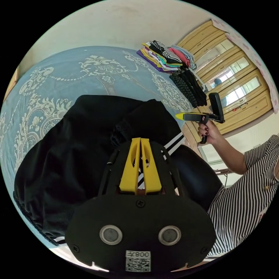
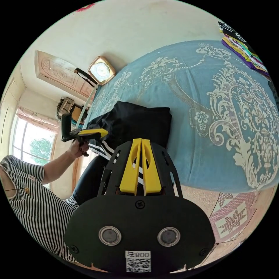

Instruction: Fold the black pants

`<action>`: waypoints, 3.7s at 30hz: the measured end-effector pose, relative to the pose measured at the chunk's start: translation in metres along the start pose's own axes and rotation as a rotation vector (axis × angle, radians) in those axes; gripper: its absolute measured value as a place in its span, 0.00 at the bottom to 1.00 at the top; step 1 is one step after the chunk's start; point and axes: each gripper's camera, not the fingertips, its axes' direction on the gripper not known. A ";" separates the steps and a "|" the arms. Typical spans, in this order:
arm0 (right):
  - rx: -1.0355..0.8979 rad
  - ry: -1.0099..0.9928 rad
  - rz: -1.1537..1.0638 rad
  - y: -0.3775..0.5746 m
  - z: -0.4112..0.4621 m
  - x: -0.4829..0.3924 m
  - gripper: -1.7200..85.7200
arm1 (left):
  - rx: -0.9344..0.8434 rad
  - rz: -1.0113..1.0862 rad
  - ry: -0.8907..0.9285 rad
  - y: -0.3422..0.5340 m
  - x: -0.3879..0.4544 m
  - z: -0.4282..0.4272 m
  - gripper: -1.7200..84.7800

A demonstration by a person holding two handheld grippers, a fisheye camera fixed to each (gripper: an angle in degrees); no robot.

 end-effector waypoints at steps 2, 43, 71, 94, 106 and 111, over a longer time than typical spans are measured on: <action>-0.085 0.017 0.037 0.004 0.017 0.012 0.02 | -0.061 -0.017 -0.032 0.004 0.000 0.014 0.02; 0.032 -0.448 0.349 -0.045 -0.072 0.147 0.12 | 0.066 0.383 -0.260 0.124 0.283 0.095 0.06; 0.011 -0.478 0.442 -0.102 -0.060 0.090 0.05 | 0.102 0.417 -0.086 0.197 0.269 0.027 0.05; -0.085 -0.636 0.027 -0.224 0.094 -0.252 0.06 | 0.649 -0.386 0.112 0.426 -0.031 -0.240 0.06; -0.256 -0.529 -0.021 -0.253 0.230 -0.369 0.05 | 0.781 -0.714 0.250 0.529 -0.149 -0.275 0.06; -0.300 -0.485 -0.034 -0.260 0.271 -0.404 0.06 | 0.798 -0.787 0.234 0.553 -0.174 -0.288 0.07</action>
